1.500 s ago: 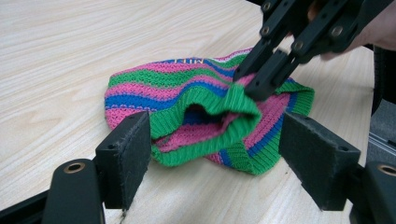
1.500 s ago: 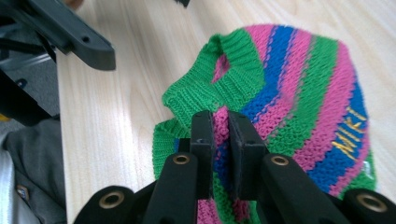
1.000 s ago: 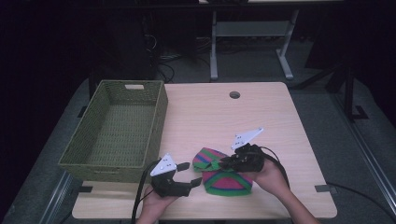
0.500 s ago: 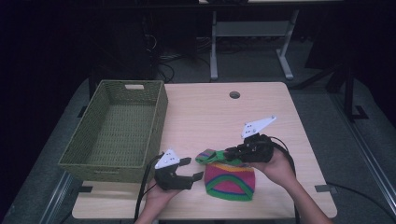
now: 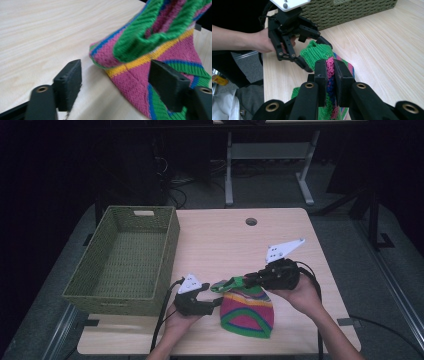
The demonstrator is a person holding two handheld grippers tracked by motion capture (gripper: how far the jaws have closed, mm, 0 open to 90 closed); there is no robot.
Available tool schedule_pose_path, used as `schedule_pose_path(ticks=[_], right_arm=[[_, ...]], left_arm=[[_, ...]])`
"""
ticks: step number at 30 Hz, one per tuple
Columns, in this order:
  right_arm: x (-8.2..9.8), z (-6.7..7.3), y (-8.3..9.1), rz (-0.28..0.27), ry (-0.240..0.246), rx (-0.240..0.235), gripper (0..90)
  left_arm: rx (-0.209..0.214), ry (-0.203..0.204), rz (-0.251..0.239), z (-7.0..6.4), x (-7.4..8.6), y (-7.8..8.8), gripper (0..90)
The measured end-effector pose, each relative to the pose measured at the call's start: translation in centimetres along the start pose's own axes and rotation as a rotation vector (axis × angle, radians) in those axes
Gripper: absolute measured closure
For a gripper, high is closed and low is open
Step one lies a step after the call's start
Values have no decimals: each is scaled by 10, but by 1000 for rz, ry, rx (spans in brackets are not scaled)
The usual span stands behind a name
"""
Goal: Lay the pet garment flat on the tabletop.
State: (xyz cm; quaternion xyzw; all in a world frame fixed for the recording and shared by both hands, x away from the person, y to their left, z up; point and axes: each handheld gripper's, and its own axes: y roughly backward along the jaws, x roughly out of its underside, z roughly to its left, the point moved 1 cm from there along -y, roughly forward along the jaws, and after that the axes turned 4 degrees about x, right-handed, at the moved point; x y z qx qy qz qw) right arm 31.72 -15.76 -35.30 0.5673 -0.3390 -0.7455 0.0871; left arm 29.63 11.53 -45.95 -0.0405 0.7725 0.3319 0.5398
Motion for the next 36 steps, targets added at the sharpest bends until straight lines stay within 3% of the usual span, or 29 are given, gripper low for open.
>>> schedule_pose_path(ticks=[4,7,11,14,26,35,36], right_arm=[[0,-2,3,-7,-4,-6,812],[0,-3,4,-12,-5,-5,812],[1,-4,6,-10,-7,3,812],[3,-6,7,-9,-9,16,812],[15,-18,11,-3,-35,56,811],[22,-23,16,-1,-55,75,811],[23,-23,18,-1,-59,83,811]], left_arm=[[2,-24,0,3,-2,-5,402],[16,-15,-9,5,-3,-9,482],[20,-21,-28,7,-4,-9,658],[25,-16,-35,8,-5,-7,727],[46,-31,-11,6,-19,0,801],[21,-49,12,-2,-34,5,811],[11,-65,24,-3,-39,6,811]])
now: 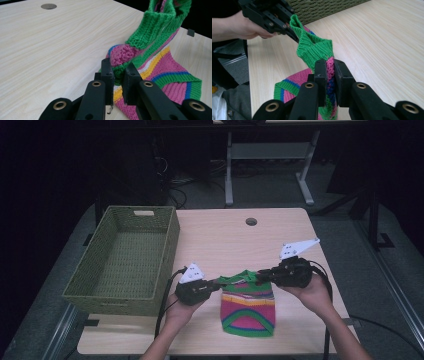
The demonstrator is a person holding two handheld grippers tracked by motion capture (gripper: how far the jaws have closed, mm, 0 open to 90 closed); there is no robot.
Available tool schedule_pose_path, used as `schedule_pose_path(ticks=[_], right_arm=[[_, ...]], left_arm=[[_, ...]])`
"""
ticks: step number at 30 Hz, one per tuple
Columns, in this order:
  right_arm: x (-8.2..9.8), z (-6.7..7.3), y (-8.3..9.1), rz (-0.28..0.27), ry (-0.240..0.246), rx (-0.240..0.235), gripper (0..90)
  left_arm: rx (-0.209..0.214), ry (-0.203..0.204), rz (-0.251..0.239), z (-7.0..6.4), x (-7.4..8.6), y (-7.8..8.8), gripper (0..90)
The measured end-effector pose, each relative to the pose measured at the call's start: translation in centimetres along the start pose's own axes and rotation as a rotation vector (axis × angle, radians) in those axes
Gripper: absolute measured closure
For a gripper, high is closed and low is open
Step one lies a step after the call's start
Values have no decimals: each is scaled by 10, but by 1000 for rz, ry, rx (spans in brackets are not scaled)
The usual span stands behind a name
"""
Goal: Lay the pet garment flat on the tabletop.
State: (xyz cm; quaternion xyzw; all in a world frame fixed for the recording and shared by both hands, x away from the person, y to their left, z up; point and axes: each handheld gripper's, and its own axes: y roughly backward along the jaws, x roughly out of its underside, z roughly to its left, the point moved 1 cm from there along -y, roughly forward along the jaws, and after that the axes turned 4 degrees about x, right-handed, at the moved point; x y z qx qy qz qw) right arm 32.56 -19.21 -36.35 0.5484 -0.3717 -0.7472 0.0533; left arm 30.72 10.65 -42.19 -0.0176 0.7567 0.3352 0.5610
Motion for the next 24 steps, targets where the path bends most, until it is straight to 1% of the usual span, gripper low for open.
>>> schedule_pose_path(ticks=[2,4,5,8,10,11,15,17,19,20,21,23,24], right_arm=[[0,0,1,-2,4,4,811],[1,-2,3,-3,-1,7,810],[2,-3,5,-3,-7,13,811],[3,-6,5,1,-11,16,810],[3,-10,5,0,-15,23,811],[3,-10,5,0,-15,23,811],[2,-16,2,-5,-18,28,811],[1,-19,0,-2,-17,36,811],[1,-20,0,0,-19,35,809],[1,-24,-1,1,-32,32,809],[2,-25,-1,1,-39,34,809],[2,-28,-1,0,-30,40,809],[2,-28,-2,4,-36,41,809]], left_arm=[[-3,-4,2,-1,-3,0,812],[-3,-7,-3,-2,-7,0,812],[-4,-9,5,-2,-10,-1,812],[0,-11,12,-2,-12,-2,812],[1,-3,13,-1,-14,-3,818],[-3,2,15,-1,-14,-3,818],[-20,-8,27,0,-18,-4,820],[-33,-3,34,1,-18,-6,821],[-38,-2,37,2,-19,-7,821],[-41,13,31,3,-19,-9,821],[-42,12,34,4,-20,-10,821],[-48,7,38,5,-21,-11,821],[-50,10,37,6,-22,-12,821]])
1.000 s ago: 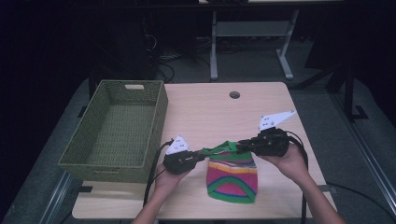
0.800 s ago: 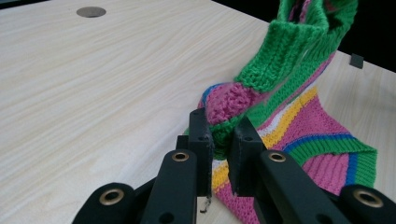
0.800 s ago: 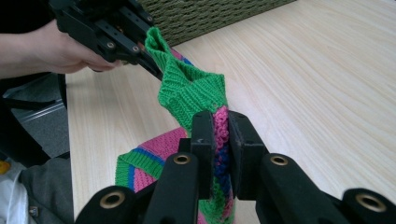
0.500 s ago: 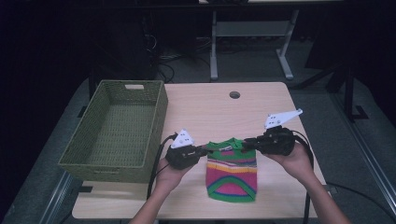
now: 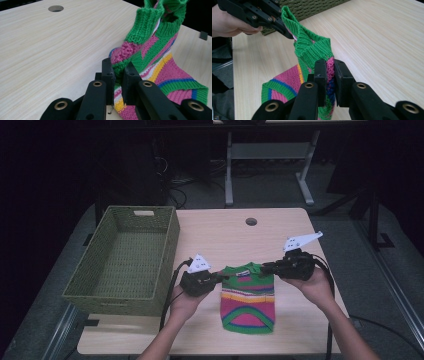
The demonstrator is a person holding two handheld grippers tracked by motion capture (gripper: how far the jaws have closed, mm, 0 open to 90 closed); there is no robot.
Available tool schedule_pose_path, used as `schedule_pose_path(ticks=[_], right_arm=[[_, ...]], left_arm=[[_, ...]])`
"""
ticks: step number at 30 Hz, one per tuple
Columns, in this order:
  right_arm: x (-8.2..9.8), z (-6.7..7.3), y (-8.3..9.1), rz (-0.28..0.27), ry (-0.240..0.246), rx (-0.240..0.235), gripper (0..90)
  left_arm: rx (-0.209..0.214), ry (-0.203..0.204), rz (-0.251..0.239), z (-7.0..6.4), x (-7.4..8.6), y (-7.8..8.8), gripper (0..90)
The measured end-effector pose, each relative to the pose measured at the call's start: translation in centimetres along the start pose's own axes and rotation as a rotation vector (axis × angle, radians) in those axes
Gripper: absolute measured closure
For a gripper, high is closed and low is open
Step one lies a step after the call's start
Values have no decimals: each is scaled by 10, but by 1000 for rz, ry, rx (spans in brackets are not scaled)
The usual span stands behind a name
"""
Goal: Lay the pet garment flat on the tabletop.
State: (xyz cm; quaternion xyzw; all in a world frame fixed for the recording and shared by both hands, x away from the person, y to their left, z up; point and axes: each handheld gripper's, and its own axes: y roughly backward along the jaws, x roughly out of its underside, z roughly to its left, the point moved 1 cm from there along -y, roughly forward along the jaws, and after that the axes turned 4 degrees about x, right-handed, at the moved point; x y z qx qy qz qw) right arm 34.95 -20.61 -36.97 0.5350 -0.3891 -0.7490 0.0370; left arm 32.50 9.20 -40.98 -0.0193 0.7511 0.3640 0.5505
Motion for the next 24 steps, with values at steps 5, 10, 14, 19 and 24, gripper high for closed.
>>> schedule_pose_path(ticks=[5,10,14,19,24], right_arm=[[-1,-5,-1,-10,0,20,809],[-1,-7,-3,-5,-9,27,809],[-3,-11,-7,1,-14,36,808],[-9,-15,-10,10,-12,54,808],[-12,-24,-17,12,-22,71,808]], left_arm=[[-7,11,4,5,-4,-4,821],[-23,13,3,8,-5,-4,821],[-35,23,13,11,-5,-6,822],[-49,50,9,19,-7,-11,823],[-71,48,18,24,-10,-15,822]])
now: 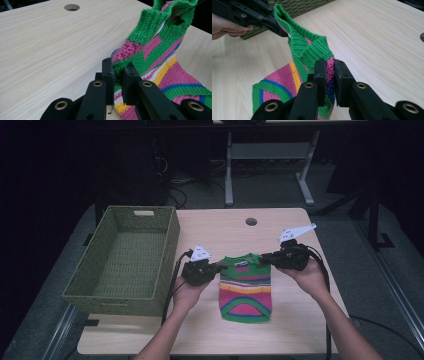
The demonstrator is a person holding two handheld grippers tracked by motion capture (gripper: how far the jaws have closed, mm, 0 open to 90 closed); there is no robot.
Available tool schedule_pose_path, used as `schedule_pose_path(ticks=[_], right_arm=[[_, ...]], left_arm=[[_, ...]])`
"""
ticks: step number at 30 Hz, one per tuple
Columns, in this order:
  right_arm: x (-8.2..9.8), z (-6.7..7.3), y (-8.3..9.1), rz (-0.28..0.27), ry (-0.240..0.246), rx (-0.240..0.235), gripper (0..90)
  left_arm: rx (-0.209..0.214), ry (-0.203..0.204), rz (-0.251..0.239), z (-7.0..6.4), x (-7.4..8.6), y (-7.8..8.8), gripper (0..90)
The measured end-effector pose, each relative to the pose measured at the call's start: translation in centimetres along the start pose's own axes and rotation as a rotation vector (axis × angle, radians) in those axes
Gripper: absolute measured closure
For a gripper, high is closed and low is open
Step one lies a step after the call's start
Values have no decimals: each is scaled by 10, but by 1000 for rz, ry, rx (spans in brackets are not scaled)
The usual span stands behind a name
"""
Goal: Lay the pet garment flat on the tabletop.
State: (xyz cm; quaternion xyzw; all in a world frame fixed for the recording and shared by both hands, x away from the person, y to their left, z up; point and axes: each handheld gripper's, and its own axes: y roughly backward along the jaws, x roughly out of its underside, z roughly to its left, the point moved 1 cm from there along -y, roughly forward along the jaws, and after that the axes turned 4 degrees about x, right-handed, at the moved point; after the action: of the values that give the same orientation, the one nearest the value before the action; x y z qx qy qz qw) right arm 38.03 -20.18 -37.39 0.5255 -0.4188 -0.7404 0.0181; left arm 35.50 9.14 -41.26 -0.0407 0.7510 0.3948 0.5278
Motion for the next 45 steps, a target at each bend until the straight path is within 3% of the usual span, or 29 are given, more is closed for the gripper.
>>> schedule_pose_path(ticks=[16,20,22,24,25,31,36,37,38,39,41,45], right_arm=[[5,-20,-14,22,-51,45,799],[6,-23,-14,14,-62,76,791],[3,-30,-17,-3,-79,125,706],[1,-39,-21,-11,-122,135,679],[1,-44,-24,-13,-137,150,669],[10,-44,-34,48,-142,119,653],[20,-36,-44,89,-118,78,693],[23,-33,-49,123,-109,62,737],[23,-33,-49,123,-109,62,737],[25,-31,-50,135,-107,51,759],[32,-26,-57,187,-90,11,819],[41,-24,-69,268,-70,-9,833]], left_arm=[[-41,5,53,10,-4,-22,816],[-73,5,58,13,-5,-29,793],[-114,29,64,19,-5,-34,669],[-123,59,51,24,-5,-37,584],[-152,55,55,28,-4,-38,510],[-136,70,87,33,2,-40,463],[-78,53,114,26,7,-45,572],[-43,45,147,22,10,-49,687],[-43,45,147,22,10,-49,738],[-26,26,175,20,12,-51,738],[-3,-13,217,14,17,-57,830],[5,-37,257,10,19,-64,850]])
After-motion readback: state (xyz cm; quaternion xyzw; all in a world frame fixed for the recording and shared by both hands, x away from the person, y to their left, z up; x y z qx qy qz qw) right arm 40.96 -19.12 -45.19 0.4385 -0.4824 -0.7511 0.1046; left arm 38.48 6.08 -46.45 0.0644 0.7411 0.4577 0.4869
